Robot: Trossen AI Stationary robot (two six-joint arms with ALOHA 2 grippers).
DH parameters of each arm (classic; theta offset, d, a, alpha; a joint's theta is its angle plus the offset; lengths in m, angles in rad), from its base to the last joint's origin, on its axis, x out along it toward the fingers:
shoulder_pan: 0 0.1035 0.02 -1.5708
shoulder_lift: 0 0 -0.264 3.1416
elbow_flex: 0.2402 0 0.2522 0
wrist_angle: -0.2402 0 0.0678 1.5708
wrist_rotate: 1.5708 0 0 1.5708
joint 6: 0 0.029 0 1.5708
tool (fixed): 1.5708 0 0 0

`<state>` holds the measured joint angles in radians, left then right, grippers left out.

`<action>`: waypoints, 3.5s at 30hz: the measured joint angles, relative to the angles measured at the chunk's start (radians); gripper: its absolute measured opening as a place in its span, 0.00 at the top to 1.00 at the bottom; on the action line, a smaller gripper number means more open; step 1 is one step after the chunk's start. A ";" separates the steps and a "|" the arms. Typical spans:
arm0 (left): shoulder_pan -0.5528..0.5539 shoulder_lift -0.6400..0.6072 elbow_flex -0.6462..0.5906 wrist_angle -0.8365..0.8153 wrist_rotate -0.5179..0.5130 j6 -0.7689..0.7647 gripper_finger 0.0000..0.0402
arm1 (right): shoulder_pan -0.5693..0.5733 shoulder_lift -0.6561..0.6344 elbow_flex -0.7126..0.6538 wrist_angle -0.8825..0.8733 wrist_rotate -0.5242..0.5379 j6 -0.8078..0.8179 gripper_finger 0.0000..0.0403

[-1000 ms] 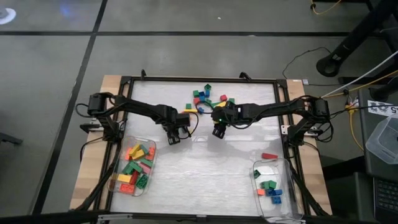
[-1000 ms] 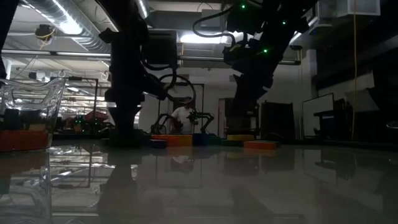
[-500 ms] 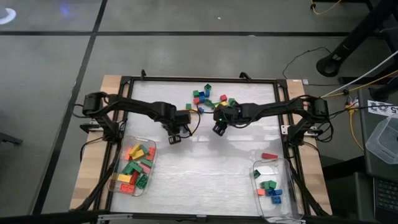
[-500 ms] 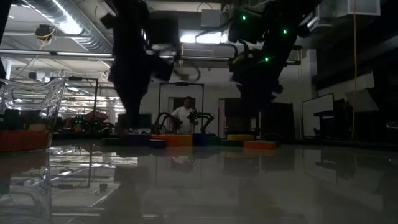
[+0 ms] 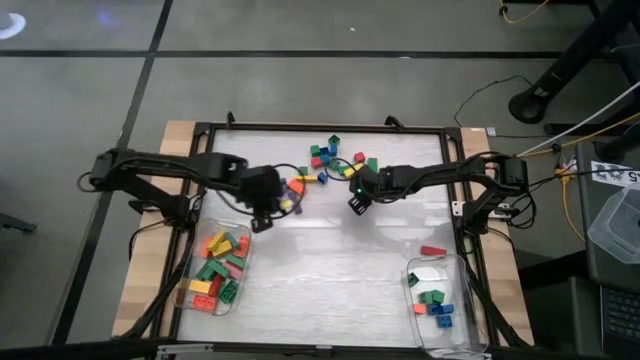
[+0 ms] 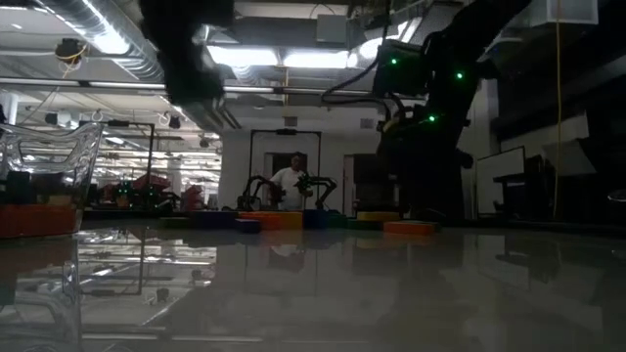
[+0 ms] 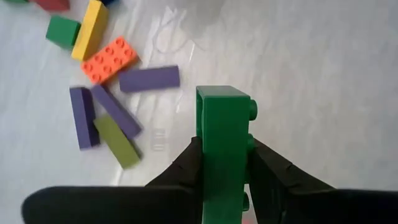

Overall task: Sort blocks by size
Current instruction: Put the large green game piece into the left transparent bin, then put the large orange wooden block into the left transparent bin

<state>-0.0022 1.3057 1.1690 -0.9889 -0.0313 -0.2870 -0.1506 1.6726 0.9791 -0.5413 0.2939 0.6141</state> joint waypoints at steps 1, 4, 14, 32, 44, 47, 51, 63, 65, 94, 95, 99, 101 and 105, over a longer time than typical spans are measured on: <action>-0.012 -0.025 0.000 -0.021 0.000 -0.020 0.82 | 0.000 0.000 -0.007 0.001 -0.003 0.013 0.45; -0.051 -0.088 0.000 -0.091 0.000 -0.078 0.82 | 0.000 0.000 -0.028 0.004 -0.031 0.035 0.45; -0.230 -0.200 0.000 -0.330 0.154 -0.410 0.77 | 0.000 0.000 -0.092 0.100 -0.071 0.037 0.45; -0.392 -0.182 0.000 -0.219 0.039 -0.421 0.56 | 0.000 0.071 -0.086 0.132 -0.103 0.033 0.73; -0.380 -0.127 0.000 -0.003 -0.316 -0.129 0.57 | 0.001 0.075 -0.003 0.300 -0.371 -0.059 0.74; -0.380 -0.088 0.000 0.022 -0.348 -0.014 0.58 | 0.002 0.074 0.002 0.476 -0.550 -0.083 0.74; -0.381 -0.027 0.000 0.055 -0.353 0.123 0.58 | 0.001 0.072 0.004 0.699 -0.721 -0.087 0.75; -0.356 0.119 0.000 0.279 -0.520 0.382 0.58 | 0.001 0.071 0.004 0.828 -0.856 -0.046 0.74; -0.342 0.133 0.000 0.309 -0.512 0.382 0.58 | 0.001 0.071 0.004 0.830 -0.862 -0.049 0.74; -0.241 0.261 -0.001 0.496 -0.298 0.600 0.70 | 0.092 0.069 0.004 0.884 -0.890 -0.150 0.74; -0.241 0.262 -0.001 0.496 -0.298 0.609 0.73 | 0.092 0.069 0.004 0.883 -0.890 -0.150 0.74; -0.241 0.262 -0.001 0.488 -0.301 0.634 0.90 | 0.092 0.069 0.004 0.882 -0.888 -0.147 0.72; -0.242 0.259 -0.001 0.485 -0.296 0.626 0.91 | 0.093 0.069 0.004 0.884 -0.872 -0.150 0.68; -0.250 0.252 0.009 0.422 -0.294 0.602 0.91 | 0.092 0.069 0.004 0.885 -0.841 -0.165 0.60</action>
<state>-0.2521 1.5576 1.1778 -0.5671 -0.3248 0.3148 -0.0586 1.7416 0.9829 0.3436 -0.5470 0.4493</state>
